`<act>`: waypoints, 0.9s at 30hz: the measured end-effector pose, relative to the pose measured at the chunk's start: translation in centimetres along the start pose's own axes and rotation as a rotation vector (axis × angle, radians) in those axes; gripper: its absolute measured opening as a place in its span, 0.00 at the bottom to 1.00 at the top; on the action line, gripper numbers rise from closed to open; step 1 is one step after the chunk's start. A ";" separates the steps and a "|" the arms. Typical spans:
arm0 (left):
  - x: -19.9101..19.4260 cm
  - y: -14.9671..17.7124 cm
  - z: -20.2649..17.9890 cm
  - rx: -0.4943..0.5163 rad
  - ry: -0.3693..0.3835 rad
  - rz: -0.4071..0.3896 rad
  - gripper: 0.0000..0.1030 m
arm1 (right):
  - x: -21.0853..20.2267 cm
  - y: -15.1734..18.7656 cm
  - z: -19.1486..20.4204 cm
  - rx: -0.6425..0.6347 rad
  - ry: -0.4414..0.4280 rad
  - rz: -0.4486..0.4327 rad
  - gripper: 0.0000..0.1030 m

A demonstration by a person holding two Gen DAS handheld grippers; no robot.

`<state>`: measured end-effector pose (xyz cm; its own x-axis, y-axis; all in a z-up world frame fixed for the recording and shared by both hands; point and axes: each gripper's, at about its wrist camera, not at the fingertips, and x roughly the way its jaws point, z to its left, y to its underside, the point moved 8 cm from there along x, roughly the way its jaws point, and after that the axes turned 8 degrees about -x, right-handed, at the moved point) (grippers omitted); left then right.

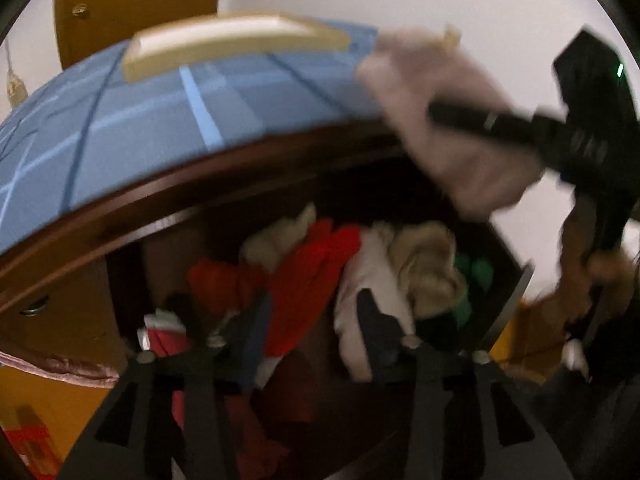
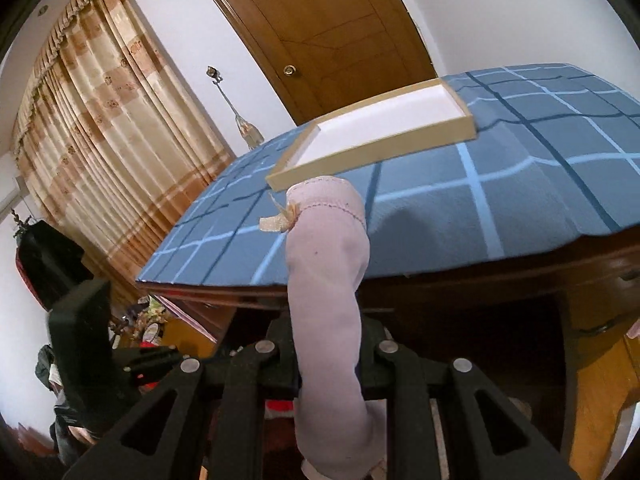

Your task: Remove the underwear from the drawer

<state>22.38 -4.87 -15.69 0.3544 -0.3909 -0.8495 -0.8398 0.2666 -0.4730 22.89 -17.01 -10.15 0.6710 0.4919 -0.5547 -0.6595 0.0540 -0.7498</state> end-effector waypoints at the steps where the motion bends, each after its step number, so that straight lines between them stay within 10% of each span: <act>1: 0.6 0.3 0.2 0.014 -0.017 0.017 0.46 | -0.3 0.3 -0.3 0.000 0.007 0.000 0.19; 19: 12.5 2.7 -1.0 0.425 -0.231 0.370 0.52 | -1.9 0.4 -1.5 0.046 -0.002 -0.023 0.19; 27: 10.6 1.9 0.1 0.204 -0.132 0.278 0.39 | -2.2 0.5 -1.9 0.059 0.004 -0.026 0.19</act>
<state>24.57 -8.44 -25.58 0.1850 -0.1656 -0.9687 -0.8171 0.5217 -0.2452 21.73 -19.70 -9.98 0.6896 0.4863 -0.5366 -0.6605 0.1184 -0.7415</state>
